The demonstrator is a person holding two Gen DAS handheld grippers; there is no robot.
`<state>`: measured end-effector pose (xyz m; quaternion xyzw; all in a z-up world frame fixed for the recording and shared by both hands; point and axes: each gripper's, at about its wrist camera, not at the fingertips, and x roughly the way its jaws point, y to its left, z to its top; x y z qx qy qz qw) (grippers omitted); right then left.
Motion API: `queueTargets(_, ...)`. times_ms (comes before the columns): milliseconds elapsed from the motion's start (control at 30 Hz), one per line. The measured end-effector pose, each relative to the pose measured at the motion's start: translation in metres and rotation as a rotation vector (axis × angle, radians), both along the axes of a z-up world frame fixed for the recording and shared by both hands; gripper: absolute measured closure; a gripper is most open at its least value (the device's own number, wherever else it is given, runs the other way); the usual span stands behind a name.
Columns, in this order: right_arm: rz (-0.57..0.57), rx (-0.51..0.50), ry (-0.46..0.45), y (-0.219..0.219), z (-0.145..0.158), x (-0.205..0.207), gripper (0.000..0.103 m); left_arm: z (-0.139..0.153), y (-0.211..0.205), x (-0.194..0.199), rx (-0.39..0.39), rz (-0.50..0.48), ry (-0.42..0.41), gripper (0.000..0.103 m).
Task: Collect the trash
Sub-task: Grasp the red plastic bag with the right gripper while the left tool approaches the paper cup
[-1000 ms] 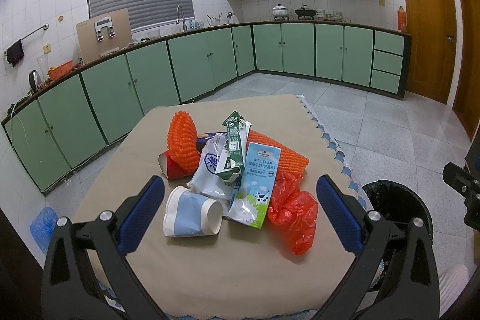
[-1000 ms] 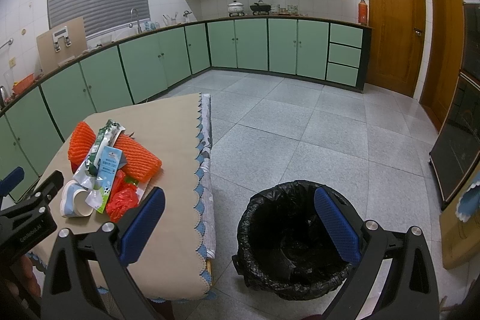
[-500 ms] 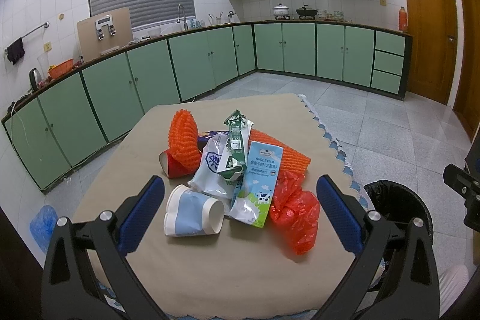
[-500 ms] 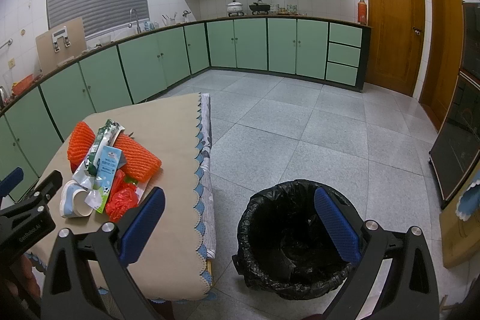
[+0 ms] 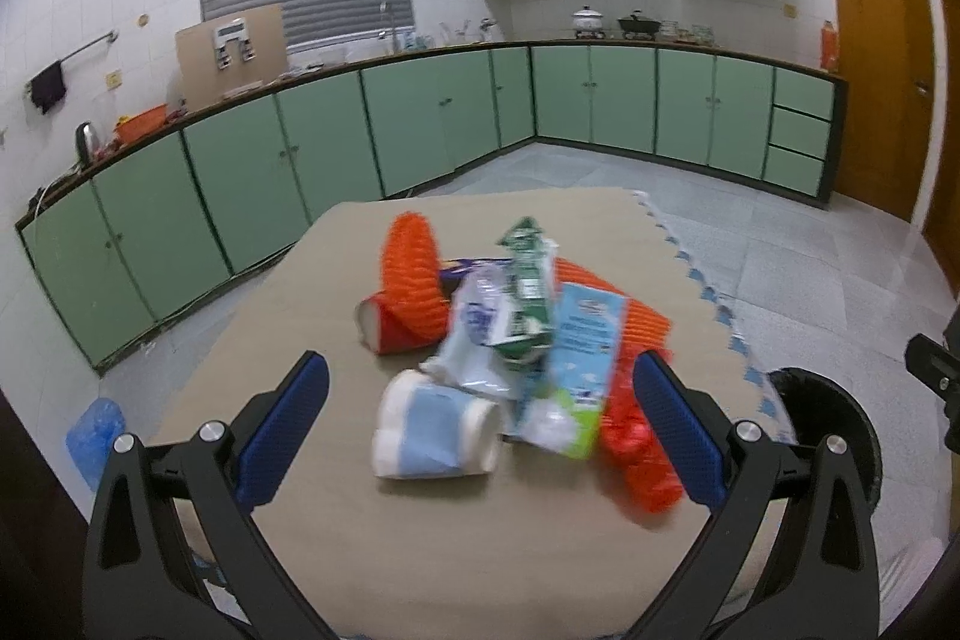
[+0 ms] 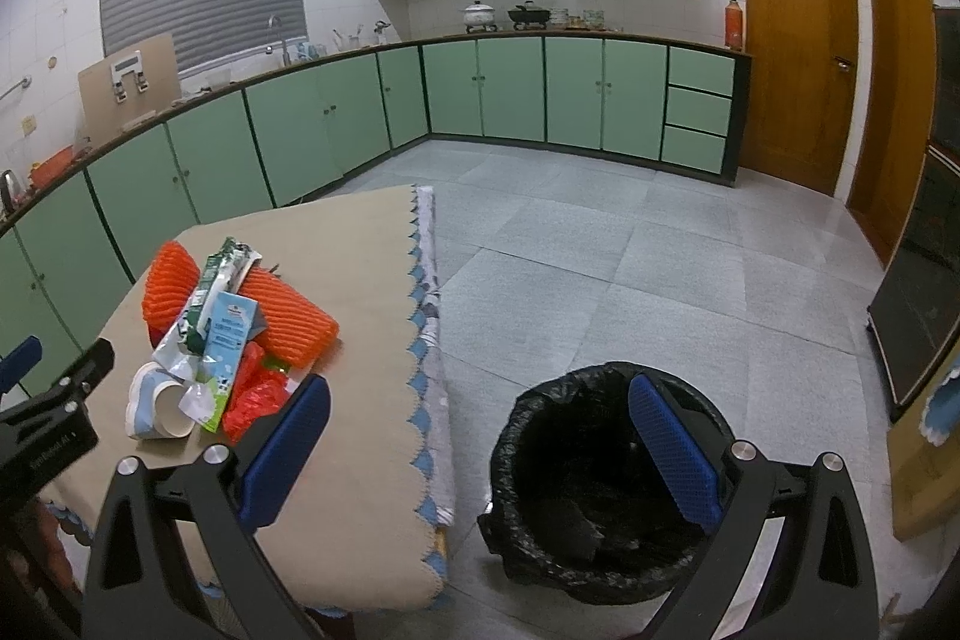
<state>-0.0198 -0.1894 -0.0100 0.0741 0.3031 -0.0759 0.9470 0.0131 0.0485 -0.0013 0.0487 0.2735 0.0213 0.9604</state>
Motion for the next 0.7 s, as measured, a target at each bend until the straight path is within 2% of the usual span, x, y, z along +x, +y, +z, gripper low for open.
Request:
queueTargets(300, 0.1, 0.01, -0.018, 0.053, -0.011, 0.039, 0.006, -0.007, 0.074, 0.014, 0.0, 0.158, 0.011, 0.005)
queueTargets(500, 0.159, 0.009, -0.006, 0.092, -0.026, 0.063, 0.01, -0.013, 0.102, 0.022, -0.009, 0.187, 0.033, 0.005)
queueTargets(700, 0.203, -0.006, 0.051, 0.12, -0.05, 0.074, 0.011, -0.03, 0.116, 0.028, -0.027, 0.177, 0.086, 0.006)
